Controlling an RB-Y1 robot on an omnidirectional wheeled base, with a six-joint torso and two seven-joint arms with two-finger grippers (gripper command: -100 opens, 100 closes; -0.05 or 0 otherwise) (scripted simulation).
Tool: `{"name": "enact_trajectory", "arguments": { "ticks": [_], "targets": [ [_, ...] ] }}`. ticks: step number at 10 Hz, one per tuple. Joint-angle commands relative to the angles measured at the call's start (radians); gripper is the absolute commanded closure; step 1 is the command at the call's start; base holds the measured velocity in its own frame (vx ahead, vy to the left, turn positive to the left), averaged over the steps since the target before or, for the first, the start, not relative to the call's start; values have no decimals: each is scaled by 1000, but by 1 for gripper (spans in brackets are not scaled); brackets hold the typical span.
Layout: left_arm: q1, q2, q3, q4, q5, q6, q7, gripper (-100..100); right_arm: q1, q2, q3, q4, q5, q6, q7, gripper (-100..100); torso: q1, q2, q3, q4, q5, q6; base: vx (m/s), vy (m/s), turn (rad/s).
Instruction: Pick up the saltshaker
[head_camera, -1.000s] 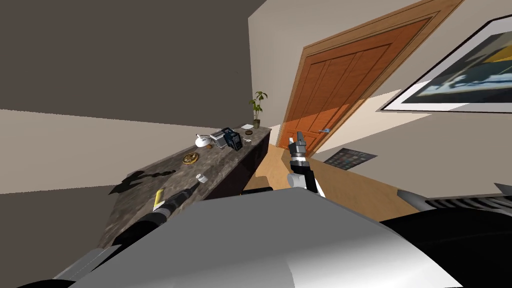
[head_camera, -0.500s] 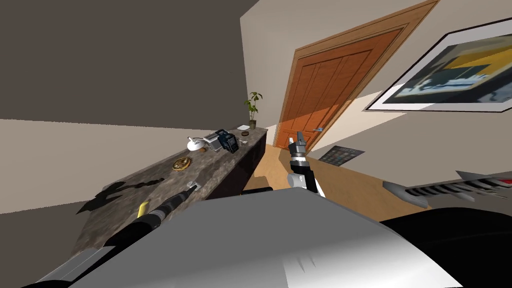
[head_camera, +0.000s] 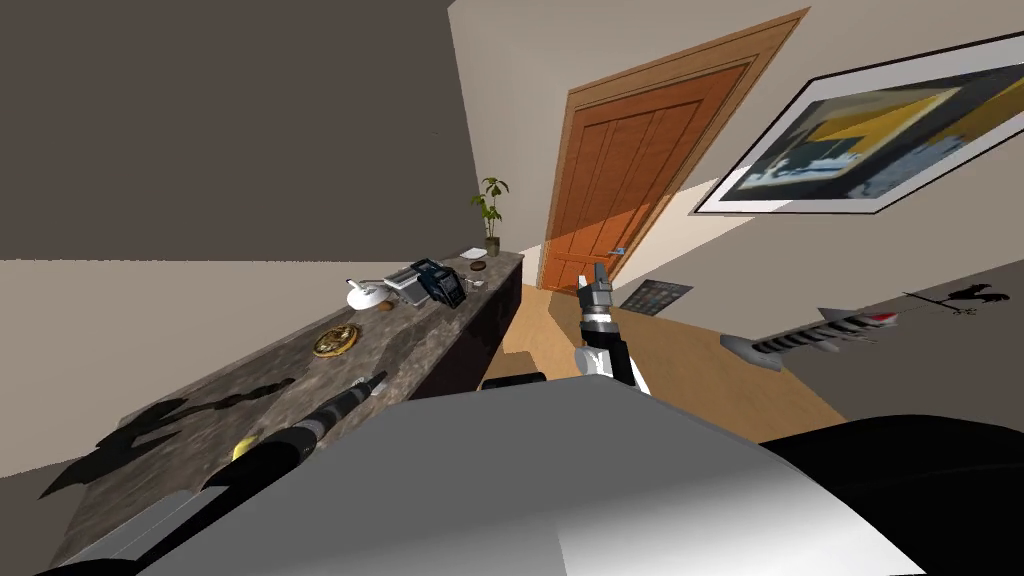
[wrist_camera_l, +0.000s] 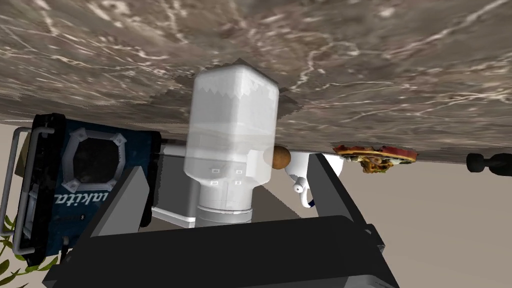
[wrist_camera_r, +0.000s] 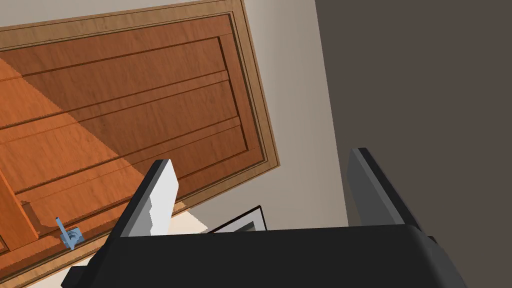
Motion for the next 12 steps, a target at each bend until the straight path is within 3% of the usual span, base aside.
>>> {"name": "enact_trajectory", "arguments": {
  "ticks": [1, 5, 7, 12],
  "targets": [
    [-37, 10, 5, 50, 33, 42, 30, -100, 0, 0, 0, 0, 0, 0, 0, 0, 0, 0, 0, 0, 0, 0, -329, 49, -427],
    [-90, 20, 7, 144, 73, 85, 63, -100, 0, 0, 0, 0, 0, 0, 0, 0, 0, 1, 1, 1, 0, -1, -195, -22, -373],
    [-142, 30, 10, 215, 113, 128, 97, -100, 0, 0, 0, 0, 0, 0, 0, 0, -1, -3, -1, 0, 0, -1, -197, -54, -390],
    [-195, 40, 12, 310, 153, 171, 131, -100, 0, 0, 0, 0, 0, 0, 0, 0, 1, -4, -2, 0, 0, -1, -151, -46, -305]
  ]
}}
